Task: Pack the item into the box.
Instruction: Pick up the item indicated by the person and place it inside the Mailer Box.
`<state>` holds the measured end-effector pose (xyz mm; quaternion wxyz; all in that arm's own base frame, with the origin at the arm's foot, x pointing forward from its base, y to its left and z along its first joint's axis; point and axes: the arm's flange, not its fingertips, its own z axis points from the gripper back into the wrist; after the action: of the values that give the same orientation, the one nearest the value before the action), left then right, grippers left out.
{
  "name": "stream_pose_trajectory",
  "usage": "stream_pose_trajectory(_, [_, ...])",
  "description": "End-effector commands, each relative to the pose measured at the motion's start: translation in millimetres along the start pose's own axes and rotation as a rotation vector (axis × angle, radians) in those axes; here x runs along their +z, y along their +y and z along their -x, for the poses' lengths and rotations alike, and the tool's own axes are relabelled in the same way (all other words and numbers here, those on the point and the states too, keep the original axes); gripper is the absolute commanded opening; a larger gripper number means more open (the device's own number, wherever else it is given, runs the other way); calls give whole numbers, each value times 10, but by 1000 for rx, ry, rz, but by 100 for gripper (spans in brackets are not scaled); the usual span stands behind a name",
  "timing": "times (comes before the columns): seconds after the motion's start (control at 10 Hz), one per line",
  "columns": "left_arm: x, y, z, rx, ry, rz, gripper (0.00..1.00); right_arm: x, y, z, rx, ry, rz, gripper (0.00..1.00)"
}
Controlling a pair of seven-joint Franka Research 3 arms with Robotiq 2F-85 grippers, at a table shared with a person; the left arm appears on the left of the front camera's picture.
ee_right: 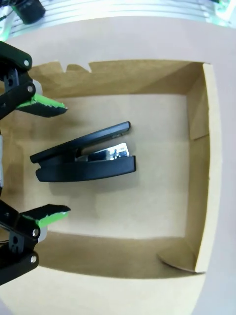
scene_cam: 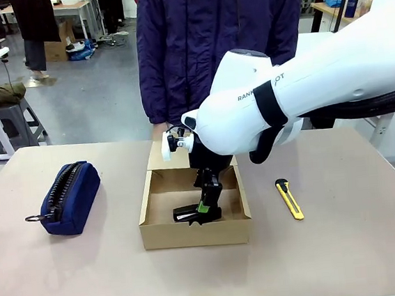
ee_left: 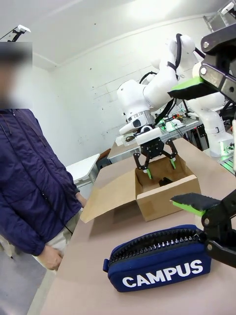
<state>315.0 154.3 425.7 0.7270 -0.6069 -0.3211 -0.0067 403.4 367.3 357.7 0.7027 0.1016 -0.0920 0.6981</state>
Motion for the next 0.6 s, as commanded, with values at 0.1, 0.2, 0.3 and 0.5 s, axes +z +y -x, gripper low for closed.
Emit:
stream_pose_trajectory(0.1, [-15, -23, 11, -24, -12, 20, 100, 28, -35, -20, -3, -18, 7, 100])
stream_pose_trajectory(0.2, [-15, -23, 11, -24, -12, 20, 100, 71, -24, -19, -5, -28, -2, 100])
stream_pose_trajectory(0.3, [-15, -23, 11, -24, -12, 20, 100, 161, -10, -14, -17, -37, 7, 100])
stream_pose_trajectory(0.5, [-15, -23, 11, -24, -12, 20, 100, 498, 112, 53, -57, -17, 138, 100])
